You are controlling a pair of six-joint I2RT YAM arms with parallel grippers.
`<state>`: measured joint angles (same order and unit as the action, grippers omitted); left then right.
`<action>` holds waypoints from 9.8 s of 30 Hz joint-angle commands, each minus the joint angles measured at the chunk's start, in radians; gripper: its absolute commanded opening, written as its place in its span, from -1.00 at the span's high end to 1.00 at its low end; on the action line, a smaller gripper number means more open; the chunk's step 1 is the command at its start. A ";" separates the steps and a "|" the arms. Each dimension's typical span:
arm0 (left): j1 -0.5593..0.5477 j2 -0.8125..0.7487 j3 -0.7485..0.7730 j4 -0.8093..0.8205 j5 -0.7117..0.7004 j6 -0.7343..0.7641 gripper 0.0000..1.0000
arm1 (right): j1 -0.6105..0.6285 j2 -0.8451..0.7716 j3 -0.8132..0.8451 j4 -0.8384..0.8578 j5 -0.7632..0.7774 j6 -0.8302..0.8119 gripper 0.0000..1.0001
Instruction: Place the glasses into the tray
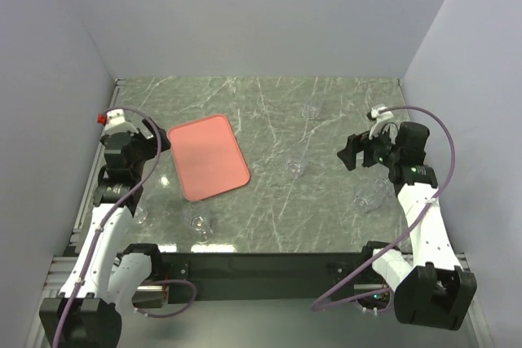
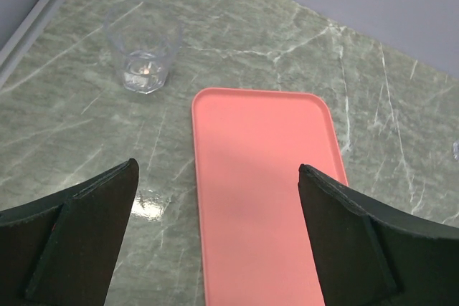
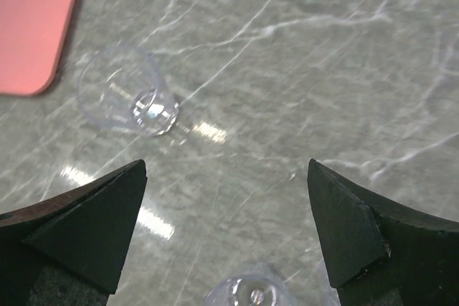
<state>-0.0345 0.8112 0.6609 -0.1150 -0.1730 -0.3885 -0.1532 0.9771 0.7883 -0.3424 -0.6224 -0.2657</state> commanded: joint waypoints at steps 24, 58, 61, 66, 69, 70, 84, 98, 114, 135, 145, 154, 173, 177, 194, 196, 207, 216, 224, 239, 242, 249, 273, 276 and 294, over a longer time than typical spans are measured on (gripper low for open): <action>0.297 0.345 0.223 -0.047 0.225 -0.329 -0.99 | 0.000 -0.190 -0.060 -0.023 -0.080 -0.093 -1.00; 0.364 1.105 0.853 -0.422 0.061 -0.414 0.03 | 0.000 -0.198 -0.067 -0.017 -0.100 -0.084 -1.00; 0.364 1.123 0.862 -0.419 0.078 -0.415 0.36 | 0.000 -0.195 -0.067 -0.015 -0.099 -0.083 -1.00; 0.364 1.123 0.872 -0.420 0.055 -0.411 0.84 | 0.000 -0.196 -0.069 -0.015 -0.097 -0.083 -1.00; 0.364 1.116 0.879 -0.420 0.061 -0.406 0.99 | 0.000 -0.193 -0.069 -0.015 -0.097 -0.084 -1.00; 0.364 1.111 0.875 -0.416 0.064 -0.403 0.99 | -0.002 -0.195 -0.069 -0.017 -0.096 -0.084 -1.00; 0.321 0.961 0.746 -0.230 0.351 -0.248 0.99 | 0.000 -0.210 -0.075 -0.015 -0.099 -0.086 -1.00; 0.213 1.006 0.778 -0.209 0.530 -0.142 0.96 | -0.002 -0.219 -0.080 -0.010 -0.100 -0.086 -1.00; 0.053 1.125 0.856 -0.250 0.495 -0.130 0.99 | -0.002 -0.224 -0.081 -0.012 -0.100 -0.089 -1.00; -0.067 1.206 0.980 -0.351 0.348 -0.099 0.85 | 0.000 -0.230 -0.081 -0.010 -0.096 -0.090 -1.00; -0.102 1.227 1.036 -0.397 0.282 -0.076 0.58 | 0.000 -0.232 -0.083 -0.010 -0.094 -0.090 -1.00; -0.105 1.218 1.042 -0.403 0.283 -0.075 0.35 | -0.002 -0.232 -0.081 -0.010 -0.094 -0.090 -1.00; -0.104 0.774 0.692 -0.239 0.237 -0.075 -0.58 | -0.006 -0.241 -0.084 -0.012 -0.094 -0.096 -1.00; -0.102 0.604 0.539 -0.227 0.263 -0.117 -0.60 | -0.008 -0.242 -0.084 -0.012 -0.097 -0.098 -1.00; -0.104 0.103 0.198 -0.474 0.443 -0.407 -0.48 | -0.009 -0.253 -0.086 -0.009 -0.100 -0.095 -1.00; -0.107 0.071 0.169 -0.508 0.454 -0.444 -0.48 | -0.011 -0.255 -0.086 -0.009 -0.099 -0.095 -1.00; -0.130 -0.058 0.068 -0.604 0.478 -0.558 -0.49 | -0.011 -0.265 -0.087 -0.006 -0.091 -0.093 -1.00; -0.215 -0.037 0.077 -0.690 0.429 -0.621 -0.48 | -0.009 -0.271 -0.086 -0.004 -0.091 -0.093 -1.00; -0.341 0.043 0.134 -0.785 0.287 -0.694 -0.45 | -0.008 -0.273 -0.086 -0.004 -0.086 -0.095 -1.00; -0.611 0.290 0.230 -0.853 0.089 -0.877 -0.12 | -0.011 -0.279 -0.086 -0.003 -0.079 -0.098 -1.00; -0.631 0.338 0.241 -0.856 0.066 -0.879 0.04 | -0.011 -0.281 -0.086 -0.006 -0.077 -0.098 -1.00; -0.648 0.428 0.238 -0.859 0.027 -0.842 0.68 | -0.011 -0.284 -0.086 -0.006 -0.073 -0.101 -1.00; -0.564 0.427 0.457 -0.741 -0.102 -0.265 0.99 | -0.011 -0.285 -0.087 -0.004 -0.076 -0.101 -1.00; -0.478 0.459 0.470 -0.649 -0.031 -0.153 0.99 | -0.011 -0.287 -0.090 -0.006 -0.076 -0.104 -1.00; -0.254 0.913 0.801 -0.520 -0.008 0.097 0.99 | -0.019 -0.285 -0.090 -0.004 -0.077 -0.102 -1.00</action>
<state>-0.3088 1.7012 1.3804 -0.6724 -0.1871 -0.3401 -0.1604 0.7067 0.6991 -0.3820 -0.6994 -0.3580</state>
